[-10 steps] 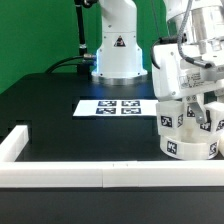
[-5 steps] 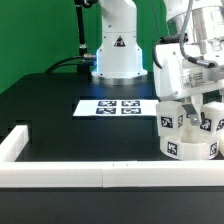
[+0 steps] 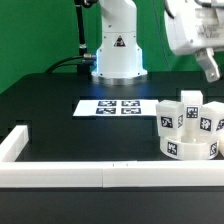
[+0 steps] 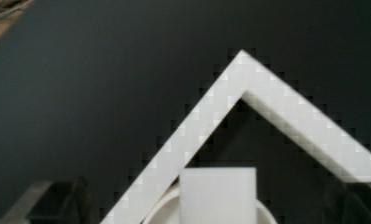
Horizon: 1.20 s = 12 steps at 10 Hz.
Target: Assemble stool
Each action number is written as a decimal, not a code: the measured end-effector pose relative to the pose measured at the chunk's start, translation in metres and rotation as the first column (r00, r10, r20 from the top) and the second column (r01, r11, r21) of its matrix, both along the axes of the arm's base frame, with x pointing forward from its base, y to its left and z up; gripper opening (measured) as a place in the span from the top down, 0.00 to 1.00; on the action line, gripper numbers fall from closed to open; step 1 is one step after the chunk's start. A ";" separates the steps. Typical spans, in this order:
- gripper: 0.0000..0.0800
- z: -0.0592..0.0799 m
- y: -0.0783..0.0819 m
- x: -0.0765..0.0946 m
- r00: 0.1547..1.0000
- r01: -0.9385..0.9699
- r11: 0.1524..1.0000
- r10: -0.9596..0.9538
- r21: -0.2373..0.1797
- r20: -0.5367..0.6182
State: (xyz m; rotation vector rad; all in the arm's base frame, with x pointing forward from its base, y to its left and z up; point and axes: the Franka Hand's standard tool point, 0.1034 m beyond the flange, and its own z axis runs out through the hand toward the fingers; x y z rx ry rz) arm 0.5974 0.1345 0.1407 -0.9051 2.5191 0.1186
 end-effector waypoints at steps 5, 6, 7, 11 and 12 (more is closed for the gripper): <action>0.19 0.000 0.001 0.000 1.000 -0.004 1.000 0.004 0.003 -0.002; 0.19 0.000 0.001 0.000 1.000 -0.004 1.000 0.004 0.003 -0.002; 0.19 0.000 0.001 0.000 1.000 -0.004 1.000 0.004 0.003 -0.002; 0.19 0.000 0.001 0.000 1.000 -0.004 1.000 0.004 0.003 -0.003; 0.19 0.000 0.001 0.000 1.000 -0.004 1.000 0.004 0.003 -0.003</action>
Offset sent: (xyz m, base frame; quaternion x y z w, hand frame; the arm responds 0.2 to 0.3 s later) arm 0.0000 0.0000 0.0000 0.0000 0.0000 0.0000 1.0000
